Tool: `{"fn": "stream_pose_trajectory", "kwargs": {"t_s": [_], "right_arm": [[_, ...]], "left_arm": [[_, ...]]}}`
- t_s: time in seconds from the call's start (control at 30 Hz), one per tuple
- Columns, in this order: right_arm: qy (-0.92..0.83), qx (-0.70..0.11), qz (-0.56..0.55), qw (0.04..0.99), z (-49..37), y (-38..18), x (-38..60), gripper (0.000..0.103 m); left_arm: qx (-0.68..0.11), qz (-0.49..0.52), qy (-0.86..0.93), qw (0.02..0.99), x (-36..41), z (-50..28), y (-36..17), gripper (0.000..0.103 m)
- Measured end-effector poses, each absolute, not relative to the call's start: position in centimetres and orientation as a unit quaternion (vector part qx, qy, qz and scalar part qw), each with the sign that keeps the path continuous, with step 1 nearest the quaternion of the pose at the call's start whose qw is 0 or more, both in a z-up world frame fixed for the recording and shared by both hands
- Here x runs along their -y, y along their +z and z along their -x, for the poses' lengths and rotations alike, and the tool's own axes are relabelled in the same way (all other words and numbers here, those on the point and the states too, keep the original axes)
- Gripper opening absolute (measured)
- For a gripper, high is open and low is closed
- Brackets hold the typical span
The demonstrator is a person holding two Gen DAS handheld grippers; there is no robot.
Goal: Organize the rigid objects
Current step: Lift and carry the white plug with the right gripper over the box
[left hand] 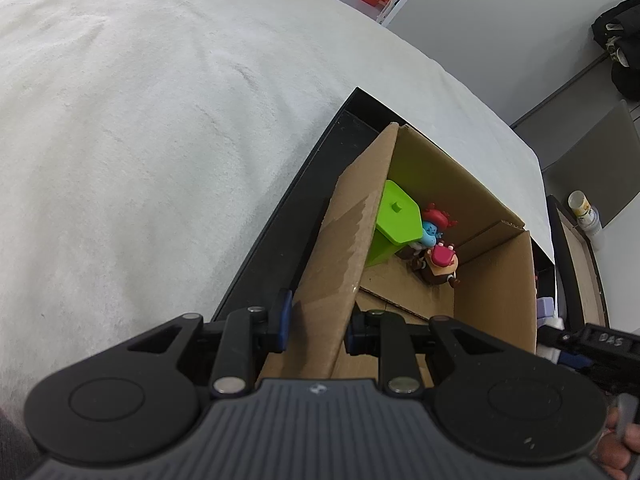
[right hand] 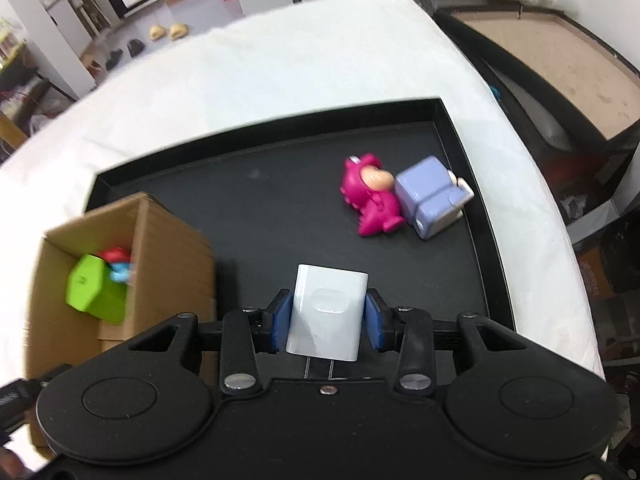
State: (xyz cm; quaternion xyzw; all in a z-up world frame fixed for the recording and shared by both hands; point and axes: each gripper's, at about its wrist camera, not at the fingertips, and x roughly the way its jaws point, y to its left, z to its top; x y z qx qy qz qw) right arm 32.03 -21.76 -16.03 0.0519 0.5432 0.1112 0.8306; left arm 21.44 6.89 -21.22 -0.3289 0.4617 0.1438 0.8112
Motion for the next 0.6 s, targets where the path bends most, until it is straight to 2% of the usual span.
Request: {"fn": "stream_pose_trajectory", "kwargs": {"t_s": [0.6], "right_arm": [[0.15, -0.495, -0.092, 0.851, -30.8, -9.9, 19.5, 0.038]], "left_arm": [[-0.462, 0.34, 0.134, 0.808, -6.8, -21.3, -21.5, 0.024]]}}
